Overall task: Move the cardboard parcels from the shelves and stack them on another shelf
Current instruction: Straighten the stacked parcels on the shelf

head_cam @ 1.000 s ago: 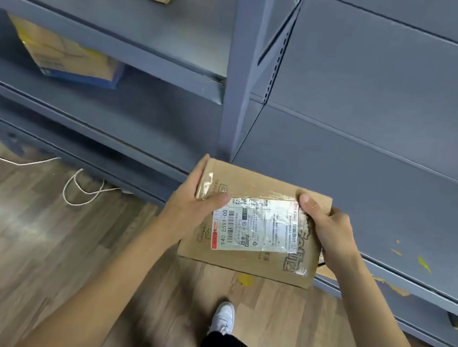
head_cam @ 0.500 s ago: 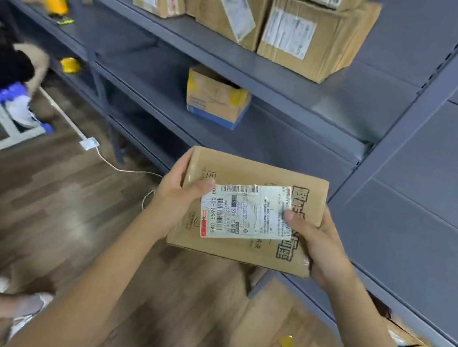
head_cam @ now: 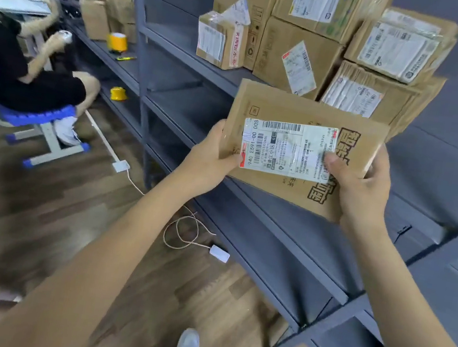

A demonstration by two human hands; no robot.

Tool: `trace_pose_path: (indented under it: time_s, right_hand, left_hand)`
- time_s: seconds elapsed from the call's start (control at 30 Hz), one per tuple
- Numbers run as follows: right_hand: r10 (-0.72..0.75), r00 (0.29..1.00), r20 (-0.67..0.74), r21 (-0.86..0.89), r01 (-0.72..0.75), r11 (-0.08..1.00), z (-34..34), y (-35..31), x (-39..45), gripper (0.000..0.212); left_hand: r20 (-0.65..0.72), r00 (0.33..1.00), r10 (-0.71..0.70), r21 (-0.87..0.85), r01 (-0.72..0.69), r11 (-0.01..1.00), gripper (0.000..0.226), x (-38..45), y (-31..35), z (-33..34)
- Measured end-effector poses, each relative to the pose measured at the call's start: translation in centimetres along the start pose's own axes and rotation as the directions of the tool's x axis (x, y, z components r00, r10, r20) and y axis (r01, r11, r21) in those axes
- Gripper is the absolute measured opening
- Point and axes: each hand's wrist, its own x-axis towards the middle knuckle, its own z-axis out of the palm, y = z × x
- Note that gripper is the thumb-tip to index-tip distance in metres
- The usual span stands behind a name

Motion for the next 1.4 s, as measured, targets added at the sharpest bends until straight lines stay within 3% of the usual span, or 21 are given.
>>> trace_pose_path:
  time_s: [0.2, 0.43, 0.63, 0.77, 0.9, 1.0, 1.17, 1.27, 1.4]
  right_hand:
    - [-0.120, 0.974, -0.194, -0.030, 0.116, 0.993, 4.5, 2.3, 8.3, 0.074]
    - [-0.239, 0.943, -0.232, -0.230, 0.186, 0.955, 8.6, 6.1, 18.6, 0.092]
    - [-0.284, 0.937, -0.202, -0.446, 0.170, 0.879, 11.7, 10.6, 23.6, 0.085]
    - [-0.287, 0.922, -0.260, -0.520, 0.117, 0.846, 12.4, 12.6, 25.1, 0.075]
    - [-0.300, 0.880, -0.369, -0.507, 0.079, 0.858, 13.3, 14.0, 25.7, 0.081]
    - [-0.291, 0.855, -0.429, -0.517, 0.032, 0.855, 14.4, 14.7, 25.9, 0.076]
    - [-0.306, 0.797, -0.520, -0.571, -0.058, 0.819, 16.7, 15.6, 26.8, 0.073]
    - [-0.286, 0.780, -0.557, -0.566, -0.104, 0.818, 18.4, 15.8, 26.9, 0.078]
    - [-0.321, 0.755, -0.572, -0.590, -0.107, 0.800, 19.9, 16.2, 27.7, 0.079]
  left_hand:
    - [-0.051, 0.997, -0.056, 0.046, 0.058, 0.997, 0.069, 8.2, -1.9, -3.1]
    - [-0.091, 0.994, -0.057, 0.053, 0.062, 0.997, 0.067, 20.0, -4.2, -6.4]
    - [-0.195, 0.981, -0.007, 0.125, 0.032, 0.992, 0.063, 28.3, -6.7, -8.2]
    - [-0.349, 0.931, 0.104, 0.263, -0.009, 0.965, 0.062, 33.3, -8.5, -10.3]
    - [-0.458, 0.882, 0.112, 0.237, -0.001, 0.971, 0.068, 38.5, -10.3, -13.3]
    - [-0.412, 0.908, 0.076, 0.176, -0.002, 0.984, 0.076, 42.3, -12.5, -15.3]
    - [-0.190, 0.981, 0.038, 0.069, -0.025, 0.997, 0.089, 47.6, -16.1, -16.6]
    - [-0.052, 0.997, 0.062, 0.024, -0.060, 0.998, 0.084, 49.8, -17.5, -17.1]
    - [0.010, 0.989, 0.148, 0.016, -0.148, 0.989, 0.067, 51.5, -18.1, -17.1]
